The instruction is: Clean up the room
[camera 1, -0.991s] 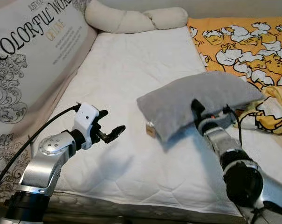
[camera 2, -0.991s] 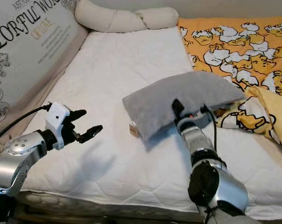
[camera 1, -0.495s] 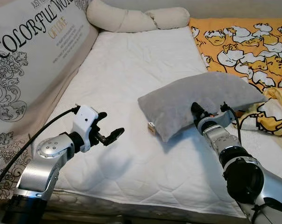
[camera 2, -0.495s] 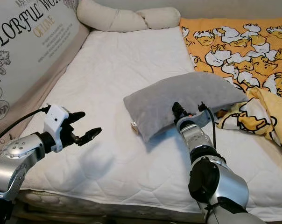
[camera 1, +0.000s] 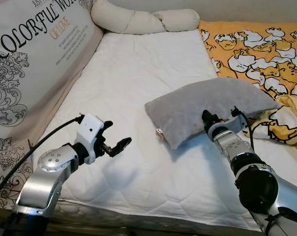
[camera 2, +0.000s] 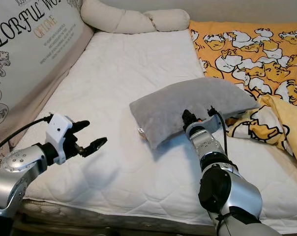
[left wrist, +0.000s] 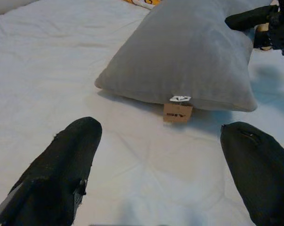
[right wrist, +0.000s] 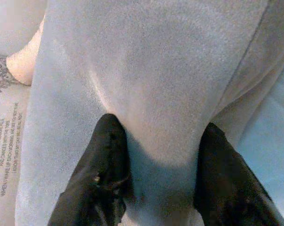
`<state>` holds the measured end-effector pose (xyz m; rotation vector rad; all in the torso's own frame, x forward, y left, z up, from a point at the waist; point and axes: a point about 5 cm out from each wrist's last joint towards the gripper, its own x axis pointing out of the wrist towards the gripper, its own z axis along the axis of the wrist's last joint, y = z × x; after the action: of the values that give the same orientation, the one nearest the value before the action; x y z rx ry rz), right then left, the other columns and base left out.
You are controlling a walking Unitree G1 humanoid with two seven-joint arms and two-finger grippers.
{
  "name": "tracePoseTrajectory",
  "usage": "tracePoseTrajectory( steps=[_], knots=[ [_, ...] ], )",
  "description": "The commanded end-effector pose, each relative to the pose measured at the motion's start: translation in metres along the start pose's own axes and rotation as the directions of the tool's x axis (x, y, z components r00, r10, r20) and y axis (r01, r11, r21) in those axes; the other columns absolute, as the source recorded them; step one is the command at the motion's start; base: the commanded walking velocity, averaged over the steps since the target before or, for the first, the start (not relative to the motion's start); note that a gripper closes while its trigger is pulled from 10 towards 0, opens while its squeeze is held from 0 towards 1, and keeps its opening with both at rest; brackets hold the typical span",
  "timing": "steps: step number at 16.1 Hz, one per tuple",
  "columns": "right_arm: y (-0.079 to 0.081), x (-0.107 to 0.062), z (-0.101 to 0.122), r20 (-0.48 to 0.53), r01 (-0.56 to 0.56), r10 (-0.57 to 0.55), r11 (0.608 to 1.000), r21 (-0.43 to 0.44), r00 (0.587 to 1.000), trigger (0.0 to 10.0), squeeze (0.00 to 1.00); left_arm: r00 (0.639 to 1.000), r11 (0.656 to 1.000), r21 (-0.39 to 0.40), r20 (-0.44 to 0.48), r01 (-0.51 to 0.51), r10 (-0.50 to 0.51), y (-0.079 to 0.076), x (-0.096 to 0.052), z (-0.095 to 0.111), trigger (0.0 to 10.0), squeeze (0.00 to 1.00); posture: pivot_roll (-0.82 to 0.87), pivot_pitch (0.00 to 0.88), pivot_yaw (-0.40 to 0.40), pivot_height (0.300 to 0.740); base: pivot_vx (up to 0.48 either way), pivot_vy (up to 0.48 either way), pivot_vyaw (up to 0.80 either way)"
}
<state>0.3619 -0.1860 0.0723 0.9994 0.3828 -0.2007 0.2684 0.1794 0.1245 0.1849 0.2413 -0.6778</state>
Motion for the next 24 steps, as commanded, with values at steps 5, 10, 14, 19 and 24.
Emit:
tracePoseTrajectory(
  steps=[5, 10, 14, 19, 24],
  knots=[
    [0.006, 0.001, -0.004, -0.026, 0.004, -0.005, 1.0, -0.017, 1.0, 0.0, 0.0, 0.999, 0.999, 0.01, -0.005, 0.037, -0.037, -0.002, 0.002, 0.003, 10.0, 0.0, 0.08, 0.0, 0.051, 0.74, 0.0, 0.0, 0.0],
    [0.01, 0.002, 0.006, -0.007, -0.017, 0.017, 0.999, -0.05, 1.0, 0.0, 0.0, 0.999, 0.999, 0.015, -0.001, 0.033, -0.033, 0.002, 0.006, 0.005, 10.0, 0.0, 0.07, 0.0, 0.058, 0.74, 0.0, 0.0, 0.0],
    [0.014, 0.002, 0.017, 0.023, -0.028, 0.029, 0.998, -0.051, 0.999, 0.0, 0.0, 1.0, 1.0, 0.011, -0.005, 0.018, -0.018, 0.004, 0.008, 0.003, 10.0, 0.0, 0.06, 0.0, 0.066, 0.74, 0.0, 0.0, 0.0],
    [0.044, 0.004, 0.027, 0.029, -0.155, 0.159, 0.983, -0.1, 0.987, 0.0, 0.0, 0.997, 0.996, 0.027, 0.01, -0.079, 0.079, 0.021, 0.01, 0.007, 10.0, 0.0, 0.04, 0.0, 0.087, 0.74, 0.0, 0.0, 0.0],
    [0.096, 0.001, 0.04, -0.02, -0.41, 0.412, 0.897, -0.164, 0.911, 0.0, 0.0, 0.961, 0.964, 0.01, 0.077, -0.266, 0.265, 0.046, 0.011, 0.018, 10.0, 0.0, 0.03, 0.0, 0.092, 0.74, 0.0, 0.0, 0.0]
  ],
)
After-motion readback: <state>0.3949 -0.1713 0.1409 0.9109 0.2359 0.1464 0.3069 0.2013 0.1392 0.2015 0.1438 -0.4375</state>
